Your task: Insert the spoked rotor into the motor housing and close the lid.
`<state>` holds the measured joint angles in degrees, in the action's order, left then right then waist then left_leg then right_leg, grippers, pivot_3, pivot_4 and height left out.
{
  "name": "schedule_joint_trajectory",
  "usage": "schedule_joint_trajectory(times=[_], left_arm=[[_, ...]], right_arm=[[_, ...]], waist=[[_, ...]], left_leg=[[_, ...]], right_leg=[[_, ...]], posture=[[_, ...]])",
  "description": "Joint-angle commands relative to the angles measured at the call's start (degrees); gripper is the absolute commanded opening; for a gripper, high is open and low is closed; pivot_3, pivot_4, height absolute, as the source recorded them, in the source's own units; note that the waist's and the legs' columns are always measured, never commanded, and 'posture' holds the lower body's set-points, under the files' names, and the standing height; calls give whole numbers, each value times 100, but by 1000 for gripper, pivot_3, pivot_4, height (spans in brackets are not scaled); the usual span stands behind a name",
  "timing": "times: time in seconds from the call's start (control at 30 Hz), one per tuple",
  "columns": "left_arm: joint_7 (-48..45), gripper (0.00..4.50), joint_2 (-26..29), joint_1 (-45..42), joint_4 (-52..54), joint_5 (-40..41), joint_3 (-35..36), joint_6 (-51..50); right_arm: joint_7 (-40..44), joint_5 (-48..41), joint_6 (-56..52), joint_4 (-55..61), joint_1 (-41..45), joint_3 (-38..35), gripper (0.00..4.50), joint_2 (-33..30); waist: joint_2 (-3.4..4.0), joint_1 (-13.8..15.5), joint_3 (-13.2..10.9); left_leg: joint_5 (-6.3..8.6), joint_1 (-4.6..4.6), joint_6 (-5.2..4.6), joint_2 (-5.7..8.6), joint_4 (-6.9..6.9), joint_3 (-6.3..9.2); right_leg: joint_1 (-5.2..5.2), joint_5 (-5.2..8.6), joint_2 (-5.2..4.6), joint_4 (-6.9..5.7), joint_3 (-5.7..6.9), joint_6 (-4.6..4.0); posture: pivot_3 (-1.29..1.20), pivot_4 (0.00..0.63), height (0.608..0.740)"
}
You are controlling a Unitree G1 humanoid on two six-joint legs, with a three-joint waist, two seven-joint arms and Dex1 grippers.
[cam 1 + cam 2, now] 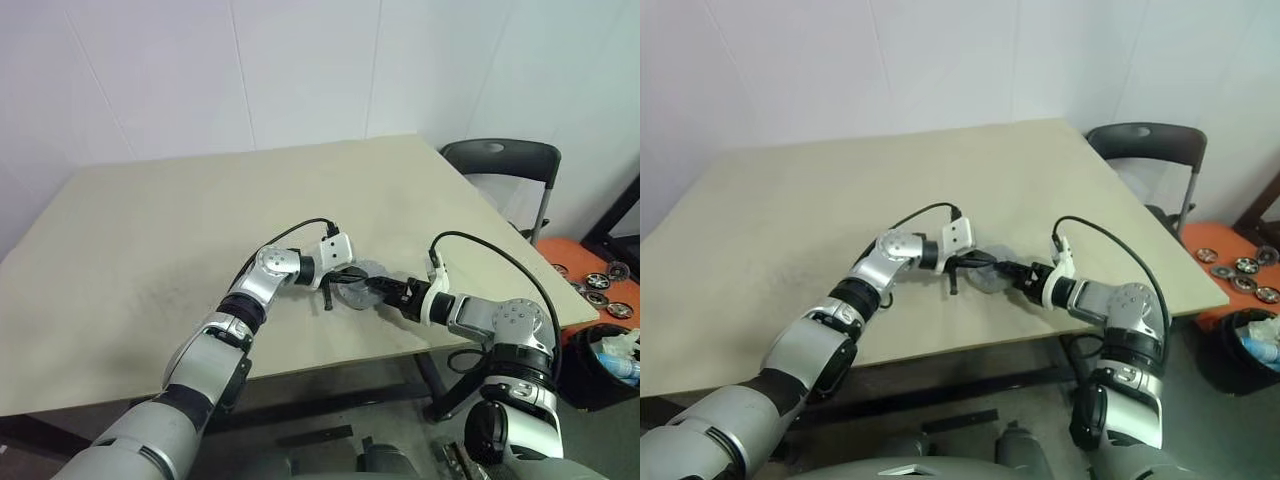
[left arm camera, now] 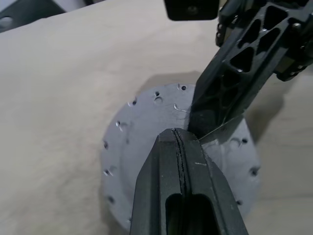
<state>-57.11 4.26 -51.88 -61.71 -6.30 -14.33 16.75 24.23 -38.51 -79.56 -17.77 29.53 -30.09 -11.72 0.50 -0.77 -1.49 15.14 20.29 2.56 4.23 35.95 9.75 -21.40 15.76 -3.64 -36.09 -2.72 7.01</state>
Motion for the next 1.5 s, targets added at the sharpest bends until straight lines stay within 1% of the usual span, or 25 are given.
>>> schedule_joint_trajectory(times=[0.03, 0.13, 0.23, 0.37, 0.5, 0.57, 0.67, 0.77, 0.87, 0.93, 0.97, 1.0, 1.1, 1.13, 1.33, 1.4, 1.5], left_arm=[[367, 0, -18, 169, -336, -227, -86, -107], [986, 0, -30, 53, -428, -48, 223, -186], [1521, 0, -60, -105, -487, 299, 722, -315], [1621, 0, -93, -194, -407, 732, 1231, -496], [1493, 0, -145, -172, -30, 1374, 1797, -880], [1415, 0, -165, -89, 347, 1781, 2101, -1230], [1359, 0, -161, 125, 1069, 2442, 2518, -2143], [1441, 0, -90, 650, 2135, 2976, 2765, -3067], [1765, 0, 4, 1200, 3117, 3478, 3034, -3889], [2156, 0, 42, 1548, 3633, 3955, 3423, -4377], [2318, 373, 45, 1666, 3814, 4157, 3584, -4558], [2476, 584, 59, 1816, 3996, 4352, 3751, -4741], [2932, 1582, 76, 2161, 4387, 4826, 4164, -5120], [3087, 1834, 83, 2259, 4486, 4957, 4285, -5232], [3644, 3928, 0, 2527, 4836, 5533, 4542, -5703], [3827, 4475, -115, 2531, 4893, 5811, 4619, -5864], [4179, 4475, -361, 2491, 4968, 6375, 4781, -6179]], right_arm=[[-13, -7, 60, 62, 63, 335, 2195, 78], [25, 8, 165, -4, 21, 407, 2195, 94], [10, 13, 262, -52, -9, 444, 2195, 129], [-27, -19, 344, -90, -22, 467, 2132, 160], [137, -128, 290, 10, -23, 656, 2130, 163], [156, -197, 304, 52, -18, 628, 2130, 232], [159, -307, 409, 99, 16, 537, 2130, 357], [64, -335, 838, -73, 121, 332, 2130, 567], [-102, -433, 1244, -257, 283, 81, 2130, 788], [-163, -508, 1449, -363, 415, 2, 2130, 921], [-180, -524, 1513, -383, 447, 3, 2130, 967], [-191, -561, 1591, -423, 508, -9, 2130, 1033], [-194, -593, 1831, -602, 688, 27, 2130, 1181], [-195, -573, 1919, -684, 747, 59, 2130, 1228], [-111, -509, 2340, -1144, 993, 202, 2130, 1443], [-54, -516, 2473, -1282, 1061, 258, 2130, 1523], [54, -442, 2723, -1517, 1163, 395, 2130, 1640]], waist=[[-1, -12, -1], [-5, -11, -5], [-16, -23, -22], [-27, -35, -43], [-30, -50, -45], [-31, -57, -46], [-31, -117, -45], [-30, -234, -45], [-31, -332, -45], [-31, -332, -46], [-31, -331, -47], [-31, -324, -47], [-33, -302, -49], [-33, -298, -49], [-43, -165, -55], [-43, -157, -55], [-43, -166, -55]], left_leg=[[0, 2, 0, 1, -5, -1], [1, 4, 0, 3, -5, -12], [1, 2, 0, 3, 2, -12], [1, 6, 0, 0, 1, -9], [0, 22, 1, 0, -11, -17], [0, 29, 1, -1, -17, -19], [-1, 32, 2, -4, -28, -22], [-1, 31, 3, -5, -41, -22], [-5, 22, 9, -7, -61, -22], [-9, 23, 15, -5, -67, -20], [-10, 22, 17, -4, -67, -21], [-12, 22, 20, -4, -66, -21], [-16, 22, 27, -3, -65, -20], [-16, 24, 27, -2, -65, -20], [-16, 31, 29, 6, -66, -22], [-17, 31, 29, 7, -67, -22], [-17, 32, 30, 7, -67, -24]], right_leg=[[-4, -3, -3, 1, -6, -5], [-11, -3, -6, 2, -22, -5], [-11, 7, -1, -2, -22, 13], [-22, 6, 9, -7, -20, 12], [-48, -1, 7, -6, -30, -1], [-62, -7, 7, -8, -36, -12], [-77, -9, 8, -11, -44, -14], [-85, -10, 10, -13, -52, -16], [-93, -11, 9, -14, -67, -18], [-101, -15, 9, -17, -77, -23], [-104, -17, 10, -18, -82, -28], [-106, -19, 10, -19, -85, -30], [-105, -21, 10, -20, -85, -33], [-106, -21, 10, -19, -85, -33], [-107, -21, 4, -10, -86, -33], [-109, -21, 4, -10, -86, -34], [-109, -21, 3, -10, -86, -34]], posture=[[0, 0, 740], [0, 0, 740], [0, 0, 740], [0, 0, 740], [0, 0, 740], [0, 0, 740], [0, 0, 740], [0, 0, 740], [0, 0, 740], [0, 0, 740], [0, 0, 740], [0, 0, 740], [0, 0, 740], [0, 0, 740], [0, 0, 740], [0, 0, 740], [0, 0, 740]])
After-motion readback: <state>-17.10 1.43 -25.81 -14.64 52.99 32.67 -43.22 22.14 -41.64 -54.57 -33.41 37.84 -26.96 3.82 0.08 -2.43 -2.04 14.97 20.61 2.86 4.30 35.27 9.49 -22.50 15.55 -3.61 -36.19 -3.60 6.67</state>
